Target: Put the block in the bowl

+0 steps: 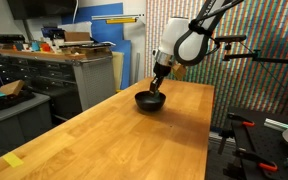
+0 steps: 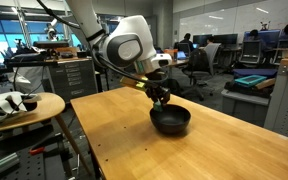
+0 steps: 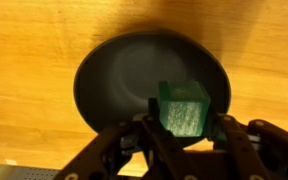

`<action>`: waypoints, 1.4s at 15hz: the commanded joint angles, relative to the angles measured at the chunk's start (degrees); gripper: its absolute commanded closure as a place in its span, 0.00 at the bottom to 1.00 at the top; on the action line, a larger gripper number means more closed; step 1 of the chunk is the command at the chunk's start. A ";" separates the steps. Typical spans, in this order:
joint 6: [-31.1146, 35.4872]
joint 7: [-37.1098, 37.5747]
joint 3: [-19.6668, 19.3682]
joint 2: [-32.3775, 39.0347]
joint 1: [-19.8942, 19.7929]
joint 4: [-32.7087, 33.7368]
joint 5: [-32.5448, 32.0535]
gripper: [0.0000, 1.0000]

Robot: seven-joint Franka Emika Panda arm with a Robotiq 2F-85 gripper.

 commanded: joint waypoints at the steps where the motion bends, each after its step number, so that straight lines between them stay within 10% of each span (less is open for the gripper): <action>1: 2.84 2.52 -0.99 4.11 0.15 2.25 -0.51 0.82; 3: 4.30 3.16 -1.53 6.33 0.27 3.12 -0.05 0.82; 6: 5.19 4.23 -2.76 8.78 0.42 4.80 0.71 0.32; 10: 4.30 5.23 -4.18 9.42 0.20 6.78 1.45 0.02; 21: -11.26 6.26 -2.70 -5.44 -0.23 8.43 0.11 0.00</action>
